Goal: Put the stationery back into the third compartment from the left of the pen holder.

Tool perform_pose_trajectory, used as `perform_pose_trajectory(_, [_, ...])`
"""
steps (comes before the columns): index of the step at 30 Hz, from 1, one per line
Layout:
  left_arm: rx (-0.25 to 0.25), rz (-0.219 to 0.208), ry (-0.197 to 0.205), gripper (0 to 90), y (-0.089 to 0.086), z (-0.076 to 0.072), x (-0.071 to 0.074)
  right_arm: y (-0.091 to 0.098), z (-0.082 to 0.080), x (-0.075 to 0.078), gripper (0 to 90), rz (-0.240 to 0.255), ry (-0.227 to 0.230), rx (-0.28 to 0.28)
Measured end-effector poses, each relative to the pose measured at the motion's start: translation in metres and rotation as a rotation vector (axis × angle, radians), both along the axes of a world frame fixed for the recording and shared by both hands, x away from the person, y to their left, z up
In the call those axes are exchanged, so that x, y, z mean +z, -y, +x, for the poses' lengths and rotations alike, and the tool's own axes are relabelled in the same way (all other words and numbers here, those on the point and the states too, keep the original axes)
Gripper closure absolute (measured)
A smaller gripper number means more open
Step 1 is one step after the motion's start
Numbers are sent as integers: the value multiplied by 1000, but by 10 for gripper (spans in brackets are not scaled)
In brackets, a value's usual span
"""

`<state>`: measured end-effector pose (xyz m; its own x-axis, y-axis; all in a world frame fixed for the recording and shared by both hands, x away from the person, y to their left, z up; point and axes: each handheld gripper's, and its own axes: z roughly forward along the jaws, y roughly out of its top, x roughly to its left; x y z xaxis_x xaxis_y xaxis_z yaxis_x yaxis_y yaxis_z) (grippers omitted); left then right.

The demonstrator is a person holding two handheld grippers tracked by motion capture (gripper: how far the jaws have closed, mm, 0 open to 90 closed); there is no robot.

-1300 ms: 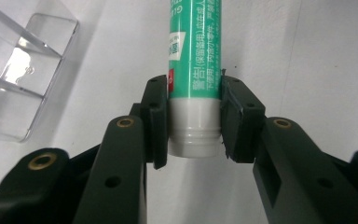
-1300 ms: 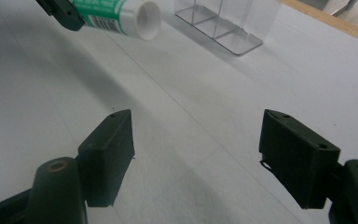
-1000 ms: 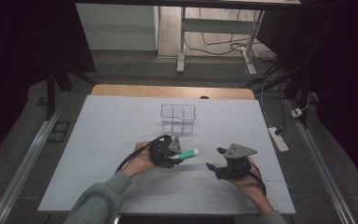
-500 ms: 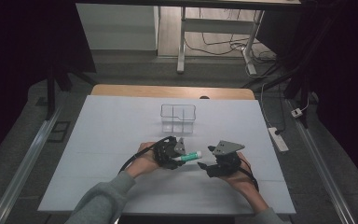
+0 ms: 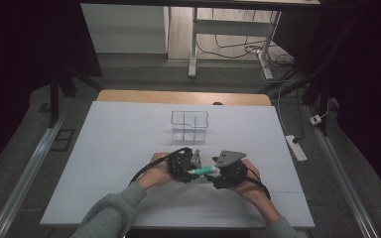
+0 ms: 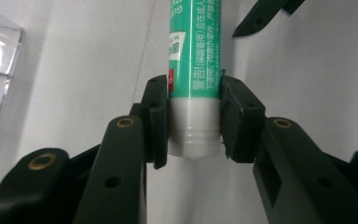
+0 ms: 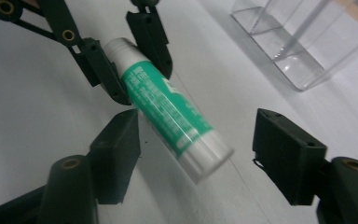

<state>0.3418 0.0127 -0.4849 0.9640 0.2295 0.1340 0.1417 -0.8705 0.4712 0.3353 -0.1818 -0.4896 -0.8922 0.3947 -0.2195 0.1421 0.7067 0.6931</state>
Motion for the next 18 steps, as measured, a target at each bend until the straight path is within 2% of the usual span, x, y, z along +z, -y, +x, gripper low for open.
perform_pose_trajectory(3, [-12, 9, -5, 646, 2, -1, -1, -5, -3, 0, 397, -53, 21, 35])
perform_pose_trajectory(5, [-17, 9, -10, 646, 2, -2, 0, -8, -4, -1, 429, -69, 21, 58])
perform_pose_trajectory(9, [-32, 14, -17, 646, 2, -3, 1, -14, -7, -7, 469, -157, 35, 98])
perform_pose_trajectory(13, [-48, 5, -21, 646, 2, -4, 1, -19, -9, -9, 526, -217, 56, 126])
perform_pose_trajectory(14, [-61, 18, -19, 646, 1, -4, 2, -20, -10, -11, 540, -224, 54, 126])
perform_pose_trajectory(16, [-69, 10, -17, 645, 1, -4, 3, -20, -10, -11, 565, -249, 77, 153])
perform_pose_trajectory(18, [-81, 6, -12, 643, 0, -4, 4, -21, -11, -12, 584, -255, 80, 171])
